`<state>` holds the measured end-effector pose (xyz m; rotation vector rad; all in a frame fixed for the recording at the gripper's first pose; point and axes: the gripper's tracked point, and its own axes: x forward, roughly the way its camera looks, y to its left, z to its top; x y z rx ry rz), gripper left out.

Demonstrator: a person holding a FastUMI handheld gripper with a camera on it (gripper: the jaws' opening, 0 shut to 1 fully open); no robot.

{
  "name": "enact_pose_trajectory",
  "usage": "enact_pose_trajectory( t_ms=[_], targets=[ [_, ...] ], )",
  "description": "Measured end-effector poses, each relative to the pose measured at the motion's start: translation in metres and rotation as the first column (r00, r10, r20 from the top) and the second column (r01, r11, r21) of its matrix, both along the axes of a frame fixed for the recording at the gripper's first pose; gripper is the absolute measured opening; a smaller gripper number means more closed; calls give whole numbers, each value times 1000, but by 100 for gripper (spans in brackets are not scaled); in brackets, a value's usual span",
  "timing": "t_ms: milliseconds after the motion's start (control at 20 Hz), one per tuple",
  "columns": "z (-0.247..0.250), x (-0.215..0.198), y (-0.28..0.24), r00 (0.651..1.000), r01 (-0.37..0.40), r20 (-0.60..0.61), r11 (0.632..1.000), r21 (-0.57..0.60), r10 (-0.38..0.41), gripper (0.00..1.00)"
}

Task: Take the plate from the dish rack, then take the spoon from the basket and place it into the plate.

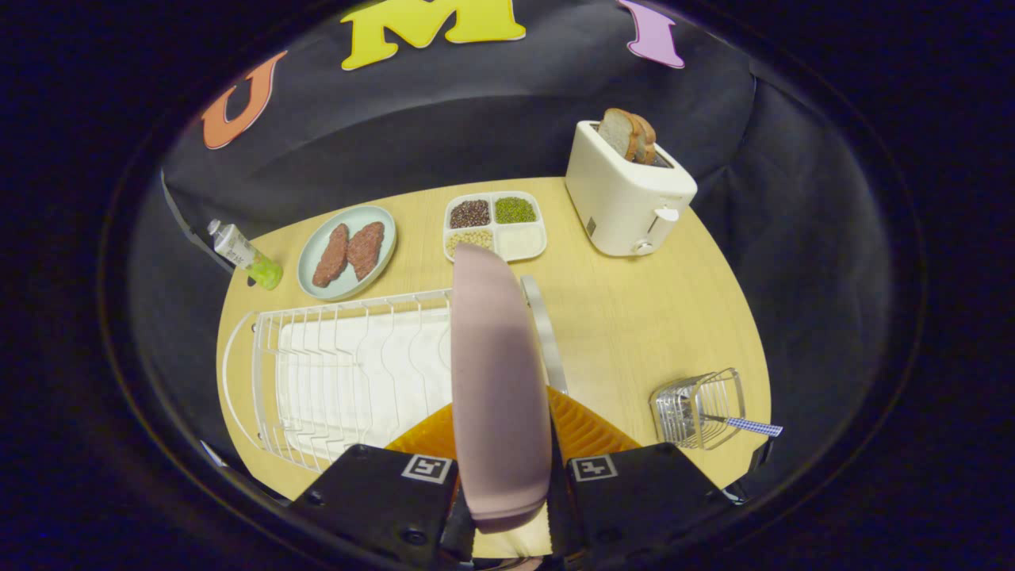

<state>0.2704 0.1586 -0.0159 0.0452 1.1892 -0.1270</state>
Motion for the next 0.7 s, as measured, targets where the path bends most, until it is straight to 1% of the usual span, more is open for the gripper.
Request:
enact_pose_trajectory(
  t_ms=[50,200,300,450,600,700],
  targets=[
    [8,-1,-2,1000,0,15,1000,-10,0,41],
    [23,-13,1,999,-29,42,999,27,28,37],
    [29,-27,3,998,-40,51,996,85,35,37],
    [36,-58,3,996,-65,78,979,191,51,36],
    [35,-99,-8,991,-92,115,965,246,65,36],
    [25,-129,-15,989,-108,128,954,279,75,36]
  ],
)
